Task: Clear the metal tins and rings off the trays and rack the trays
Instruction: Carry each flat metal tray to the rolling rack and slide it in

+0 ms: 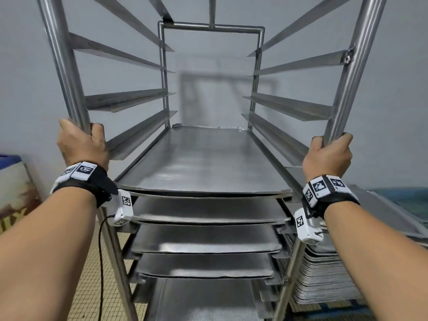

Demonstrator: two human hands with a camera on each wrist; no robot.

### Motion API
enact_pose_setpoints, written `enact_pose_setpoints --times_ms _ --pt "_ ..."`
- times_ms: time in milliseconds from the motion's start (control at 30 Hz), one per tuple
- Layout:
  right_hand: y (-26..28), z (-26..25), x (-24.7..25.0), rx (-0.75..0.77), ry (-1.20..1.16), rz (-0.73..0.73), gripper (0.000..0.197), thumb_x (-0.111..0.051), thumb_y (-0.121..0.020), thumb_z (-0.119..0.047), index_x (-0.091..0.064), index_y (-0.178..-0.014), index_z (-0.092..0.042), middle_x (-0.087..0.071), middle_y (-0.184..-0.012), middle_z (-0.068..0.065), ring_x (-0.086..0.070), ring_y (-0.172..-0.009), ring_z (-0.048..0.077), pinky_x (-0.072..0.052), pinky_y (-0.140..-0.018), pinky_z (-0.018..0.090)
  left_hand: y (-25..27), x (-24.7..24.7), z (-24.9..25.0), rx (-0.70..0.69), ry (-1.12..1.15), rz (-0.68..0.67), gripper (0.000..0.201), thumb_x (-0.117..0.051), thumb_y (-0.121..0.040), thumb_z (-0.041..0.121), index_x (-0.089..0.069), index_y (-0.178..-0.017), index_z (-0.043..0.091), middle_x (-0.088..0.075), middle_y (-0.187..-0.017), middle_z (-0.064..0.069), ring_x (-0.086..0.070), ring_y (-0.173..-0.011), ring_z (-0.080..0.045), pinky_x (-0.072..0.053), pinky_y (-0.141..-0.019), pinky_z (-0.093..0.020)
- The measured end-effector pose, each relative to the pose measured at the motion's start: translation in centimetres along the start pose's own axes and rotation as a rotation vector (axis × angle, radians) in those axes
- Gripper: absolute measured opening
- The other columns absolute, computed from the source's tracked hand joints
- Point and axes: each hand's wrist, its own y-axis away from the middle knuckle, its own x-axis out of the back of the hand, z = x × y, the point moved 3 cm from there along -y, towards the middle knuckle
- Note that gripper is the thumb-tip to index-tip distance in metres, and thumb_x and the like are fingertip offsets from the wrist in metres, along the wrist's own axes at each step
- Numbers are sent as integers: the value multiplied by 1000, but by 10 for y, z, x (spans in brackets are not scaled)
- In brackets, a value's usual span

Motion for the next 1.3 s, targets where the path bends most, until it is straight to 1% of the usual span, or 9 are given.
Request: enact_pose_setpoints --times_ms 133,267,400,567,667,833,1033,1167,1300 --pt "-16 13 -29 7 -3 13 27 -48 -92 -21 -47 -108 1 -51 -84 8 -49 -71 28 -38 -63 33 -8 -37 -4 1 22 -14 34 -45 -89 37 -46 -102 6 -50 -92 -16 -47 -79 -31 -36 -67 -39" --pt "-39 31 -54 16 -13 20 27 -47 -92 -21 -47 -109 0 -55 -86 11 -49 -71 27 -41 -64 34 -8 -75 4 -19 31 -35 25 -46 -89 37 -41 -97 14 -50 -93 -13 -46 -79 -28 -35 -67 -35" --pt "-68 52 -77 15 -14 12 28 -47 -93 -22 -47 -110 0 -61 -91 16 -48 -71 27 -39 -64 32 -4 -114 16 -27 22 -47 22 -48 -92 31 -39 -96 12 -48 -92 -12 -43 -78 -27 -30 -66 -33" --pt "-105 78 -106 15 -3 19 28 -48 -94 -22 -47 -112 0 -61 -94 17 -48 -72 26 -39 -65 31 3 -164 29 -46 33 -36 26 -48 -91 30 -47 -102 7 -48 -93 -12 -43 -79 -27 -34 -68 -34" --pt "-126 92 -120 8 7 30 28 -48 -94 -21 -48 -112 0 -59 -92 15 -47 -72 25 -38 -65 30 10 -189 43 -50 36 -38 19 -48 -91 29 -41 -98 14 -50 -94 -15 -44 -80 -27 -37 -70 -38" --pt "-159 114 -145 14 -3 11 27 -48 -92 -20 -48 -110 0 -53 -85 9 -49 -70 27 -39 -64 31 15 -226 54 -40 43 -13 35 -47 -88 31 -49 -105 1 -58 -102 -25 -53 -85 -37 -42 -73 -43" --pt "-183 134 -172 23 -1 -16 26 -48 -93 -21 -48 -108 0 -53 -84 8 -49 -70 28 -38 -64 31 19 -258 61 -22 39 -5 37 -46 -87 33 -49 -106 2 -56 -100 -22 -53 -88 -38 -41 -73 -43" --pt "-201 148 -190 25 -22 -36 28 -47 -93 -23 -48 -110 0 -58 -88 12 -55 -73 32 -43 -64 34 22 -279 67 -36 30 4 36 -47 -87 31 -48 -105 0 -58 -102 -26 -52 -86 -37 -41 -74 -43" --pt "-210 154 -212 34 -38 -59 28 -48 -92 -24 -48 -109 -1 -63 -92 16 -60 -77 37 -51 -68 42 20 -298 67 -33 3 32 37 -46 -88 32 -48 -106 0 -58 -103 -26 -52 -87 -38 -41 -73 -44"
